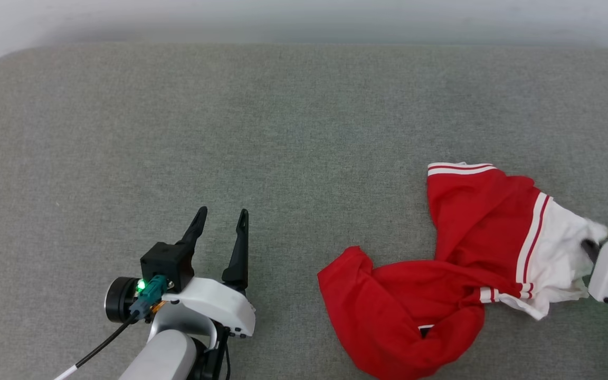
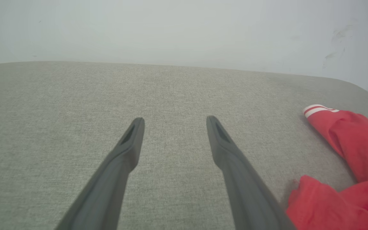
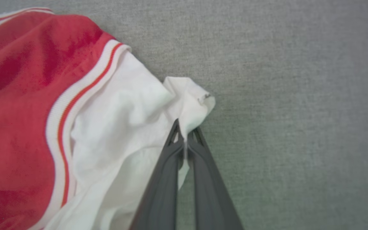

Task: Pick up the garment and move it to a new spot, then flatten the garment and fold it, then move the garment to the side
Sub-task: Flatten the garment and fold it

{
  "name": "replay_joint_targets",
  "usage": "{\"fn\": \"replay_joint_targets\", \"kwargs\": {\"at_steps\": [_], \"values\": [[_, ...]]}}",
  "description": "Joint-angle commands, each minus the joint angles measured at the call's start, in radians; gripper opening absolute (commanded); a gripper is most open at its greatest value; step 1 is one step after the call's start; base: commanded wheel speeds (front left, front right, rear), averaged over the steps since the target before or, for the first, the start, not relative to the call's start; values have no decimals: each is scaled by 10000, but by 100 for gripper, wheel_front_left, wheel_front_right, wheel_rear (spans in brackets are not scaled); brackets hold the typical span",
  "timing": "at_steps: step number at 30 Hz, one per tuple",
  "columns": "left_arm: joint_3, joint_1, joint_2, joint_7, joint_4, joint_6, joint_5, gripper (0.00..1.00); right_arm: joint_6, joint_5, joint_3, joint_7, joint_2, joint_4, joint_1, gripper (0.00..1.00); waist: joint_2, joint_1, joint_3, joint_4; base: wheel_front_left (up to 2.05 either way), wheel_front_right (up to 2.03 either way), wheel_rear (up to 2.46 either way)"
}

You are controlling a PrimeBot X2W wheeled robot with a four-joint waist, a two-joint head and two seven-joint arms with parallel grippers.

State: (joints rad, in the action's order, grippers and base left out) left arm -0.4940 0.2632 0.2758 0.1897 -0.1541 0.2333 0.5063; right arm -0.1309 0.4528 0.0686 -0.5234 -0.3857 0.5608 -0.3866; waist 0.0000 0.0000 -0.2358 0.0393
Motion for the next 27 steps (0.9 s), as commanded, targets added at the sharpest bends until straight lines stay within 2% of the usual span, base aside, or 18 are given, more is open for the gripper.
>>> {"fn": "replay_joint_targets", "kwargs": {"at_steps": [1,3,7,13,16,19,20,21,22,23,27], "values": [[35,-98,47,81,-31,26,65,100,4,-172,-212,277,-46,-281,-263,0,0,0,130,-77,0,0,0],[61,-177,101,70,-54,48,75,100,5,-428,-419,712,-106,-771,-448,0,0,0,267,-164,0,0,0],[42,-324,164,4,-40,77,138,100,4,-508,-1277,1130,380,-2095,-465,0,0,0,553,-306,0,0,0],[-30,-434,197,-95,68,106,174,100,5,312,-3526,1129,1146,-4035,227,0,0,0,807,-409,0,0,0],[-76,-448,196,-136,87,79,201,100,5,899,-4696,1170,1552,-4309,671,0,0,0,850,-391,0,0,0],[-142,-468,149,-147,61,56,230,100,5,1329,-5614,1243,1847,-4002,1080,0,0,0,896,-359,0,0,0],[-158,-483,139,-150,44,55,240,100,5,1379,-5788,1316,1873,-3828,1140,4,0,0,917,-342,0,0,0],[-174,-494,134,-144,34,58,247,100,5,1396,-5947,1403,1905,-3649,1177,14,0,0,936,-328,0,0,0],[-185,-503,131,-140,24,59,258,100,5,1410,-6064,1518,1949,-3450,1198,55,0,0,957,-319,0,0,0],[-195,-520,134,-138,6,55,256,100,5,1370,-6175,1642,1937,-3293,1198,100,0,0,988,-309,0,0,0],[-211,-636,176,-130,-52,78,315,100,5,1019,-6433,2720,1796,-3288,891,100,0,0,1189,-339,0,0,0]]}}
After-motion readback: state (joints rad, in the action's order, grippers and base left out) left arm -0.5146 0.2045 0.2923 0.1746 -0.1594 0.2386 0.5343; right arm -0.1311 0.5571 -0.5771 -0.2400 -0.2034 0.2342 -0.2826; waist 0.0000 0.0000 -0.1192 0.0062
